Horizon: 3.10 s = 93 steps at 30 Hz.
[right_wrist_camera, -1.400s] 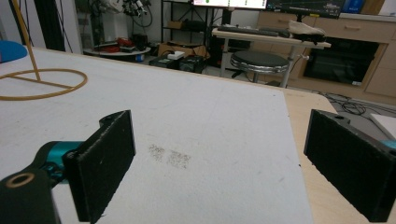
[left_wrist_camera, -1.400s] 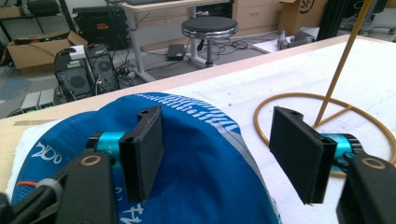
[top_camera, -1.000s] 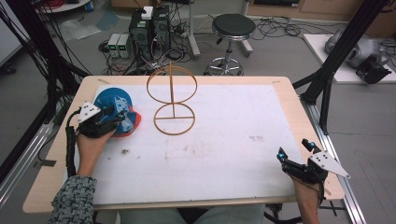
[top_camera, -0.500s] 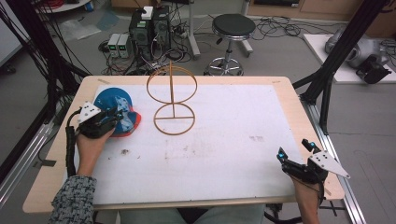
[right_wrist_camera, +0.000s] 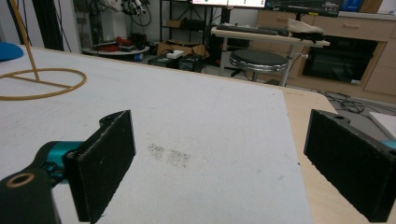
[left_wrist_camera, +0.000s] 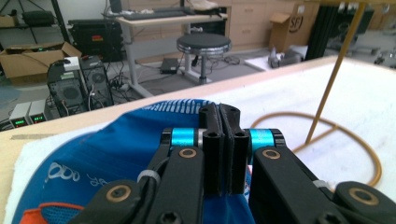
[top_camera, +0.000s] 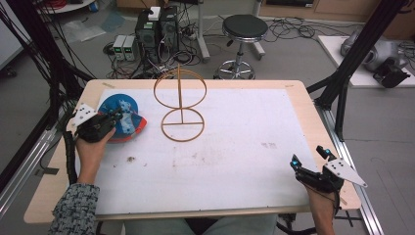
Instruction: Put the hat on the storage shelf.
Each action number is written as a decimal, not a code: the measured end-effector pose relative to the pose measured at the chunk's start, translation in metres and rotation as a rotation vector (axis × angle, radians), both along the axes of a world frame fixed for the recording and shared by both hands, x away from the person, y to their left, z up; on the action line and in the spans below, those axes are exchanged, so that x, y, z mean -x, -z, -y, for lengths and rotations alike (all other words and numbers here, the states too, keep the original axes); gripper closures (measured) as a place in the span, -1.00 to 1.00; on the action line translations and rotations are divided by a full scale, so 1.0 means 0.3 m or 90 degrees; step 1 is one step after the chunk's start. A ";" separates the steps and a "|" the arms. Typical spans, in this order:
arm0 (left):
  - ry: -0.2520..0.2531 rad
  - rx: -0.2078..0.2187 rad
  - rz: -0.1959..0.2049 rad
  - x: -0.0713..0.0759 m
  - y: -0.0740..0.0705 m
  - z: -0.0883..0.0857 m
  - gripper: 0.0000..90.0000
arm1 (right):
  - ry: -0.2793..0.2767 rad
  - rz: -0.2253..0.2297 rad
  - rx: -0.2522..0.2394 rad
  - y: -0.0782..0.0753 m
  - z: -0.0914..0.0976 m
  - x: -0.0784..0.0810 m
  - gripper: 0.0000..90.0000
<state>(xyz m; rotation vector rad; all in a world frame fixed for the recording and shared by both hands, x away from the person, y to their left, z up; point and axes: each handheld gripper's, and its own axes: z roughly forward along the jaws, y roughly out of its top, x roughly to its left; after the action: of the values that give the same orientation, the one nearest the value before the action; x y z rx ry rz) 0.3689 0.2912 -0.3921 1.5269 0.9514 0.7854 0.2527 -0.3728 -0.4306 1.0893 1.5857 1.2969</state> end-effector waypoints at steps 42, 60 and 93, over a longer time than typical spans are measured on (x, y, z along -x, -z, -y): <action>-0.051 0.095 0.073 -0.182 -0.487 0.087 0.96 | -0.032 0.001 -0.014 -0.001 -0.021 -0.021 -0.82; -0.013 0.092 0.108 -0.213 -0.628 0.238 0.95 | -0.037 0.001 -0.015 -0.001 -0.022 -0.021 -0.82; 0.076 0.068 0.099 -0.232 -0.684 0.438 0.95 | -0.042 -0.002 -0.016 0.000 -0.020 -0.017 -0.82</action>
<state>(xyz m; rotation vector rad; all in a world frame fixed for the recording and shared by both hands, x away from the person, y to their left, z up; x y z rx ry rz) 0.4384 0.1599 -0.1870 1.3956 0.7686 0.7450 0.2576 -0.3669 -0.4307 1.0632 1.6228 1.3627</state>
